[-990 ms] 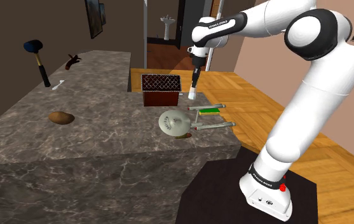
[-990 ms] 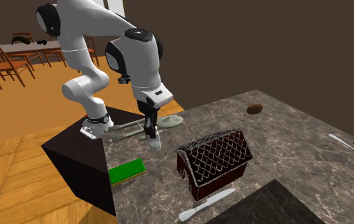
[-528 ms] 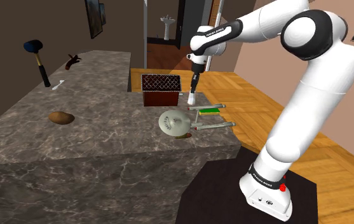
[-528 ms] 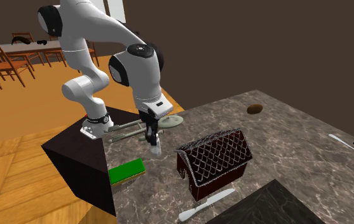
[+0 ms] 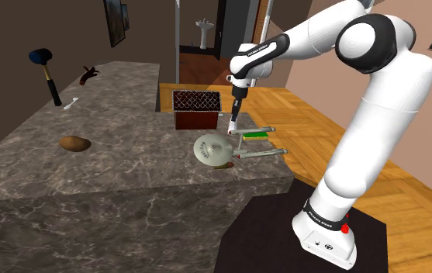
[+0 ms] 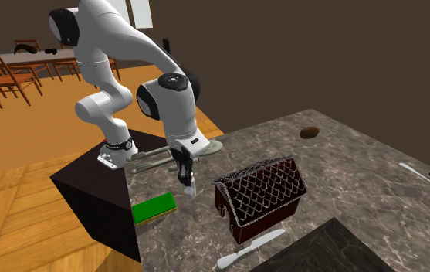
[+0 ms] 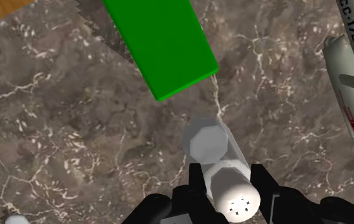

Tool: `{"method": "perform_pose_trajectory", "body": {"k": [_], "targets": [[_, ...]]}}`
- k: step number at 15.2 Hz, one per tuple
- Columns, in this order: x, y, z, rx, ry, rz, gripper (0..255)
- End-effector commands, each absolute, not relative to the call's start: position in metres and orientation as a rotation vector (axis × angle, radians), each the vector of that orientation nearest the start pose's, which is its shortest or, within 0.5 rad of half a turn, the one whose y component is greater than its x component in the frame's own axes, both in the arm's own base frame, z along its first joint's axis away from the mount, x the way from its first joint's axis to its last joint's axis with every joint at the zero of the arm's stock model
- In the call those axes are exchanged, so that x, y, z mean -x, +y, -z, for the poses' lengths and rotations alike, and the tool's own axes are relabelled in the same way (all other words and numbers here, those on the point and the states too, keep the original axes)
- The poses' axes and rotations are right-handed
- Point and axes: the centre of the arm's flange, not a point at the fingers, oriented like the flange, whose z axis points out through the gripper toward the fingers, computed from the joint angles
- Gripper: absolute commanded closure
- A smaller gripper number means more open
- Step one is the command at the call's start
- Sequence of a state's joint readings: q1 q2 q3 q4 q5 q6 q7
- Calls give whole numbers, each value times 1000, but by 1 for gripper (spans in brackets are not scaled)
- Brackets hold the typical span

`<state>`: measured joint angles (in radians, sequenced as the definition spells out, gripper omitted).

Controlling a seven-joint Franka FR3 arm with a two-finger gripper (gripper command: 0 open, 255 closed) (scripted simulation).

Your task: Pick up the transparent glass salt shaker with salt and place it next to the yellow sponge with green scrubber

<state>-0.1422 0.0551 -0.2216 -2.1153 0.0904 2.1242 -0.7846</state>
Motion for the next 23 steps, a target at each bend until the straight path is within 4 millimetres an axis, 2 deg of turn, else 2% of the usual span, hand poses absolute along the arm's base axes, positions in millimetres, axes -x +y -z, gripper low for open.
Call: {"method": "perform_pose_trajectory", "body": {"k": [1, 9, 10, 15, 19, 23], "targets": [[-513, -191, -374, 3011, -566, -3, 255], [-513, -191, -374, 3011, -566, -3, 255], [-513, -191, -374, 3011, -566, -3, 0], [-512, -191, -374, 3011, -566, -3, 0], [-513, -195, -424, 3011, -566, -3, 0], [-513, -195, -424, 3011, -566, -3, 0]]}}
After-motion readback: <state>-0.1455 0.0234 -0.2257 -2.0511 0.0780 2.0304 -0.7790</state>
